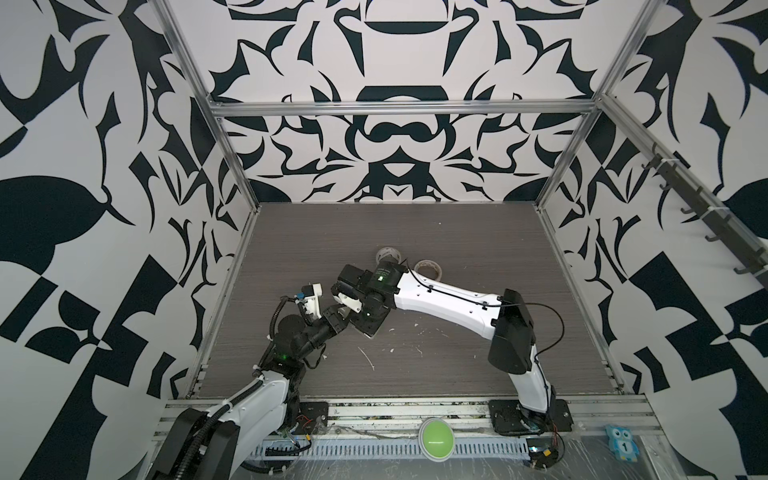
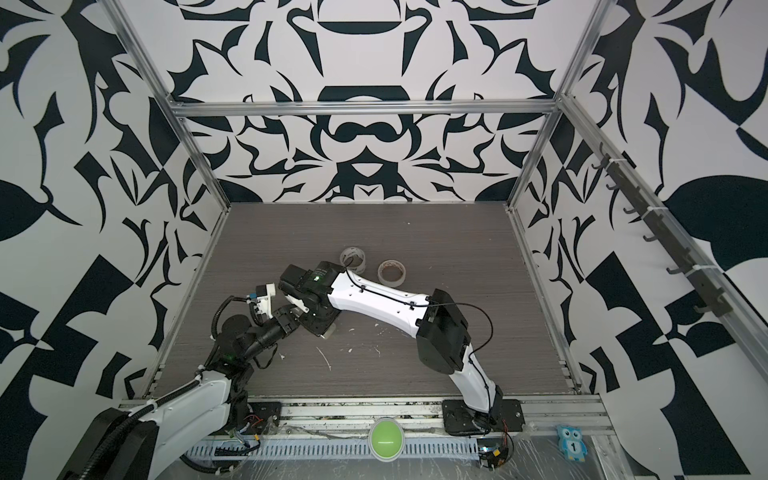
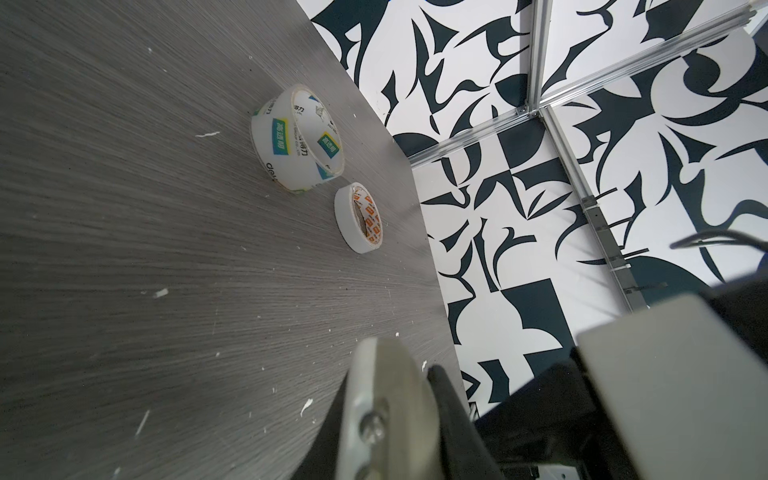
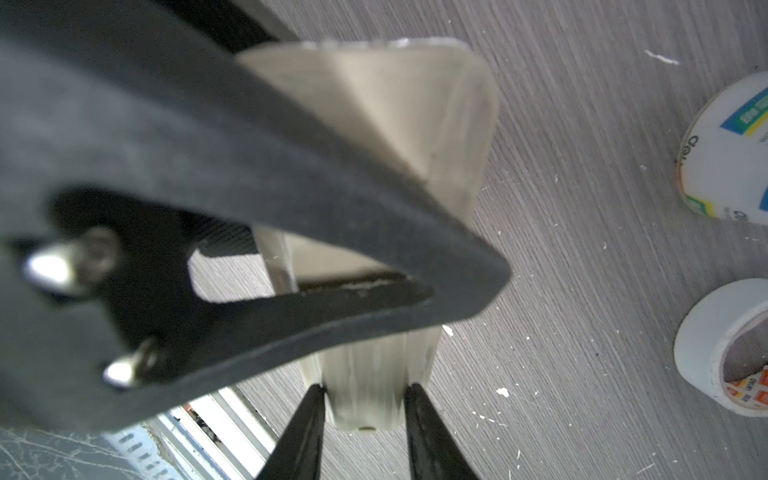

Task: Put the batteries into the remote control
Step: 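Press the cover down onto the compartment with the right gripper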

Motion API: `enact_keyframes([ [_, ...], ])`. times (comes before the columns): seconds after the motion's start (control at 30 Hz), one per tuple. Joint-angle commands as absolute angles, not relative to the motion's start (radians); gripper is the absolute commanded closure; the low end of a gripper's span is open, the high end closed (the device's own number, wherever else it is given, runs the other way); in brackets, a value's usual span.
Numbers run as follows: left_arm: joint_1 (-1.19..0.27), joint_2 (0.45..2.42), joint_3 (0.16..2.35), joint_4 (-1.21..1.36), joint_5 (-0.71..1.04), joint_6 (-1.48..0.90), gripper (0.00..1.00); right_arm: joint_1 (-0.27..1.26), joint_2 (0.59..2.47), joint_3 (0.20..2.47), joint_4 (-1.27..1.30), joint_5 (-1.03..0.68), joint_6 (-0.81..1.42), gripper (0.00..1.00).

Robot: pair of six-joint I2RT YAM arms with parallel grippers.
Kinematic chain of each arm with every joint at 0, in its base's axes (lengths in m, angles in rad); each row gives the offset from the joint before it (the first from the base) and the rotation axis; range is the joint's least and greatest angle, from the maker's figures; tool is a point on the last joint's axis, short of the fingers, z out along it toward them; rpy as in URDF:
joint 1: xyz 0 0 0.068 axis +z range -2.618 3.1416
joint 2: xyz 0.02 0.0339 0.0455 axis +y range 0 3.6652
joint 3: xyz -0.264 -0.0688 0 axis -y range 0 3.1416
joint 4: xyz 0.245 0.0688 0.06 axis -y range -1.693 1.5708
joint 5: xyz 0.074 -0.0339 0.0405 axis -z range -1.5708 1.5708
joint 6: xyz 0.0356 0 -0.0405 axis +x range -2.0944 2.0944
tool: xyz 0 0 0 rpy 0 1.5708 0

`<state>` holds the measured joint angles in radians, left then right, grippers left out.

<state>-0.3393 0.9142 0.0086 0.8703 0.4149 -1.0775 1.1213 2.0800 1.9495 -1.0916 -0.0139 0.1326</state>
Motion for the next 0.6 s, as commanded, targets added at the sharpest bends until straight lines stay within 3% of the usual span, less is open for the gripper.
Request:
enact_keyframes([
  [0.0,-0.341,0.886,-0.013,0.969,0.454,-1.106,1.00,1.126,2.027,1.963,-1.060,0.012,0.142,0.62],
  [0.17,-0.340,0.870,-0.013,0.954,0.453,-1.107,1.00,1.131,2.016,1.968,-1.058,0.018,0.146,0.58],
  [0.4,-0.340,0.833,-0.011,0.911,0.455,-1.104,1.00,1.142,1.986,2.006,-1.067,0.037,0.144,0.40],
  [0.57,-0.340,0.784,-0.007,0.859,0.453,-1.104,1.00,1.147,1.949,2.036,-1.068,0.023,0.142,0.35],
])
